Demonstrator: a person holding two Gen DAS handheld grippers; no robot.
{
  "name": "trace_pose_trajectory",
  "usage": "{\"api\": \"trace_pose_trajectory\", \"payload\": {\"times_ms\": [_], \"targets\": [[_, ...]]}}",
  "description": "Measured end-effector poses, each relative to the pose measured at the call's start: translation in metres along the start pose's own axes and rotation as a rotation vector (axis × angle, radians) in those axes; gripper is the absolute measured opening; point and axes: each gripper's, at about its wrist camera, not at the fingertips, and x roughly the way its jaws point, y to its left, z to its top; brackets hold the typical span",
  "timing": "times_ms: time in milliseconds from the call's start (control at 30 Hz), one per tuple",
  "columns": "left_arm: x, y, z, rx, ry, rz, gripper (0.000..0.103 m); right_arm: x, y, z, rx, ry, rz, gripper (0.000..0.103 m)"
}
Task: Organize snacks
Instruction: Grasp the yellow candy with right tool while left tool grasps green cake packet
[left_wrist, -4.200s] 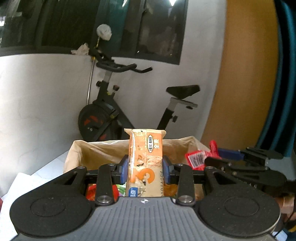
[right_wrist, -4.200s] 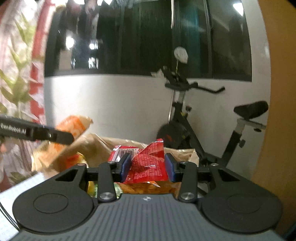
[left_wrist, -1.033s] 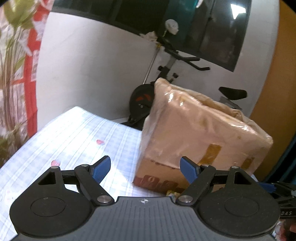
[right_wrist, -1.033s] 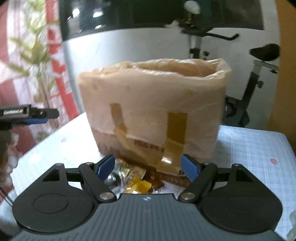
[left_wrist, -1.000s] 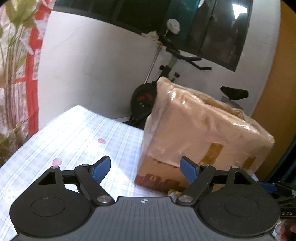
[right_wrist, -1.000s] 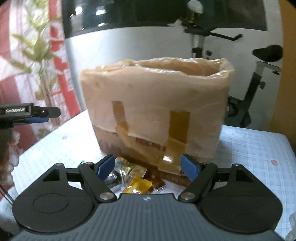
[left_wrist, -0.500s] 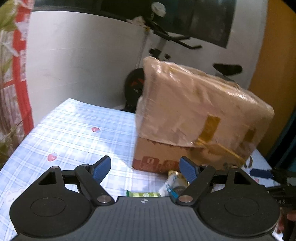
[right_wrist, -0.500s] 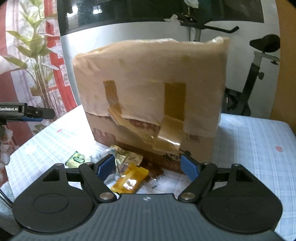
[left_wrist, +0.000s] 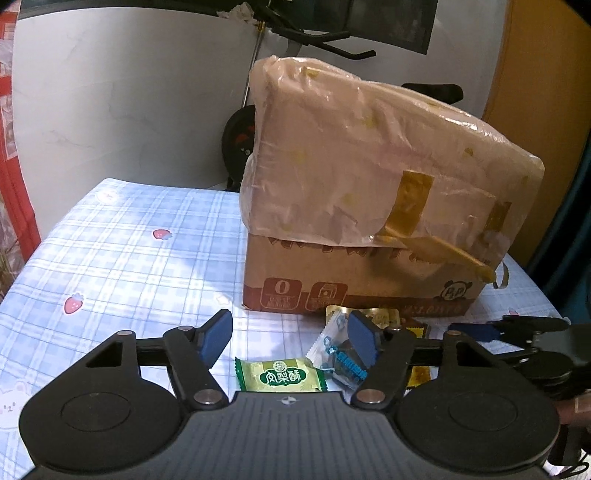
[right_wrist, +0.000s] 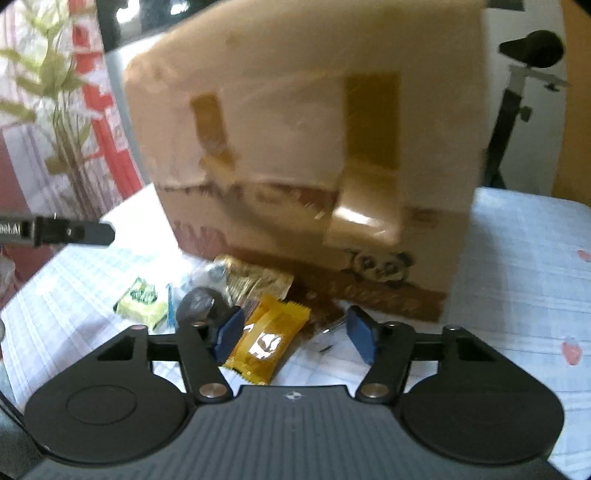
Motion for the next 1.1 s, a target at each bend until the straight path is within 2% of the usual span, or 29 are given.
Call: {"api": "trace_pose_trajectory", "payload": {"times_ms": [333, 667, 867, 1000, 1100], "targets": [[0.003, 0.011, -0.012, -0.015, 0.04, -0.005, 0.069, 0.033, 0.016, 0.006, -0.03, 0.096, -0.024, 0.062], [0.013, 0.018, -0.022, -0.016, 0.08, -0.018, 0.065, 0.011, 0.007, -0.011, -0.079, 0.095, -0.05, 0.043], [0.017, 0.023, -0.023, -0.015, 0.091, -0.02, 0.065, -0.003, -0.014, -0.016, -0.019, 0.084, -0.053, 0.043], [0.029, 0.028, -0.017, -0.03, 0.116, -0.051, 0.065, 0.0, -0.013, -0.01, -0.06, 0.084, -0.018, 0.047], [0.047, 0.029, -0.01, -0.035, 0.137, -0.07, 0.059, 0.007, -0.014, -0.007, -0.072, 0.092, 0.007, 0.047]]}}
